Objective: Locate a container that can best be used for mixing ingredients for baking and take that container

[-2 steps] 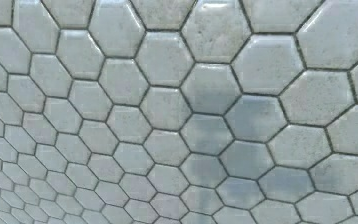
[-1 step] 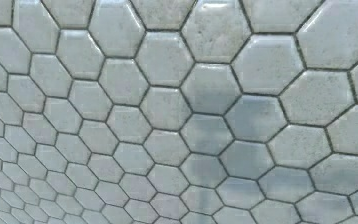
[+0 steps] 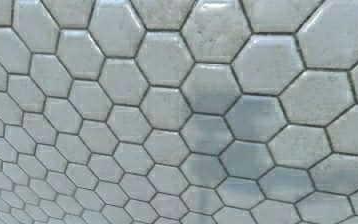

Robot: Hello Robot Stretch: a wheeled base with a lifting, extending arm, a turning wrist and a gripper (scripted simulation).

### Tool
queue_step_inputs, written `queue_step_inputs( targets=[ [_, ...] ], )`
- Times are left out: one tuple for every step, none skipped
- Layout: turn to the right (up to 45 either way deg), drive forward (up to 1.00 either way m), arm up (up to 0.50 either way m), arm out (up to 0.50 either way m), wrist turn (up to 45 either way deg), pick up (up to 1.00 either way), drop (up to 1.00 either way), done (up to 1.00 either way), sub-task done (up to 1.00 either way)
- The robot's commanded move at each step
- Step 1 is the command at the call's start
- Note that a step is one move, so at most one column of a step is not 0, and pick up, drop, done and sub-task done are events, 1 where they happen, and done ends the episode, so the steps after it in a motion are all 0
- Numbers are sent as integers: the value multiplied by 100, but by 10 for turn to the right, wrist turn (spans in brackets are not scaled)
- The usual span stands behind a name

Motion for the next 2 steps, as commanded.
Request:
queue_step_inputs(
  targets=[
    [0, 0, 0, 0, 450, 0, 0, 0, 0],
    [0, 0, 0, 0, 450, 0, 0, 0, 0]
  ],
)
